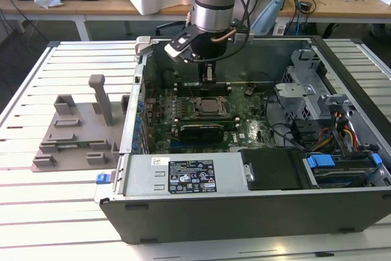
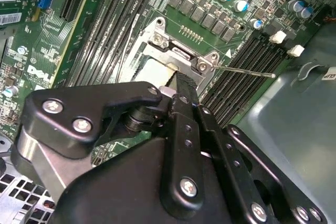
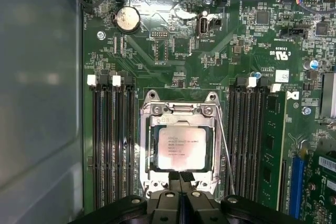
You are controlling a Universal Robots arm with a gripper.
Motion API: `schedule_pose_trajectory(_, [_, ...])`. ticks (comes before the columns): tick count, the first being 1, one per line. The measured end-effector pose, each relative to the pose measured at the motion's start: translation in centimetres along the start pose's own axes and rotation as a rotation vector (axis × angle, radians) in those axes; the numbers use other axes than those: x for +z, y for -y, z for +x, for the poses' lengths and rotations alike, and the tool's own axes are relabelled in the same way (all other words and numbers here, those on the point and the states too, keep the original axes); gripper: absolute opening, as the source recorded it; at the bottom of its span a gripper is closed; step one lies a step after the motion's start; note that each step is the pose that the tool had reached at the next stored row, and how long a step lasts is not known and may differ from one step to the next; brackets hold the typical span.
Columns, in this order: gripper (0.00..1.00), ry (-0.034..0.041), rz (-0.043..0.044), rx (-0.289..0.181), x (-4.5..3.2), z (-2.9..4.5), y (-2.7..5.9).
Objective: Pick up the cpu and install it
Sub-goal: 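Close the cpu cover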
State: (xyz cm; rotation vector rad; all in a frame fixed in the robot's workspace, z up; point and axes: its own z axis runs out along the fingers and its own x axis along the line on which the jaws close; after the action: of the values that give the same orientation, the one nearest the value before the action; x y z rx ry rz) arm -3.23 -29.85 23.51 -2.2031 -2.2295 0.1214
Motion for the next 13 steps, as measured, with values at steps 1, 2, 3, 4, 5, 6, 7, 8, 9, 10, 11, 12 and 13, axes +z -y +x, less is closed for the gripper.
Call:
schedule_pose_trajectory(1, [0.11,0.0,-0.0001,0.0,0.01,0.0,0.03])
schedule_pose_trajectory(2, [0.11,-0.0002,-0.0002,0.0,0.04,0.01,0.04])
schedule_pose_trajectory(3, [0.11,-0.0005,-0.0004,0.0,0.11,0.02,0.05])
schedule_pose_trajectory(4, [0.11,0.0,0.0,0.0,0.31,0.02,0.12])
schedule_pose_trajectory(5, [0.11,0.0,-0.0001,0.0,0.52,0.03,0.17])
schedule_pose_trajectory(6, [0.11,0.0,0.0,0.0,0.84,0.05,0.38])
schedule_pose_trajectory(7, [0.11,-0.0001,0.0,0.0,1.21,0.07,0.55])
schedule_pose_trajectory(8, [0.11,-0.0001,-0.0001,0.0,1.5,0.09,0.62])
schedule_pose_trajectory(9, [0.11,-0.0001,-0.0001,0.0,2.0,0.11,0.71])
schedule_pose_trajectory(10, [0.11,0.0001,0.0,0.0,2.36,0.13,0.77])
schedule_pose_trajectory(11, [0.11,0.0,0.0,0.0,2.68,0.14,0.78])
schedule_pose_trajectory(12, [0.11,0.0,-0.0001,0.0,2.86,0.15,0.8])
schedule_pose_trajectory(13, [0.11,0.0001,0.0001,0.0,2.92,0.14,0.82])
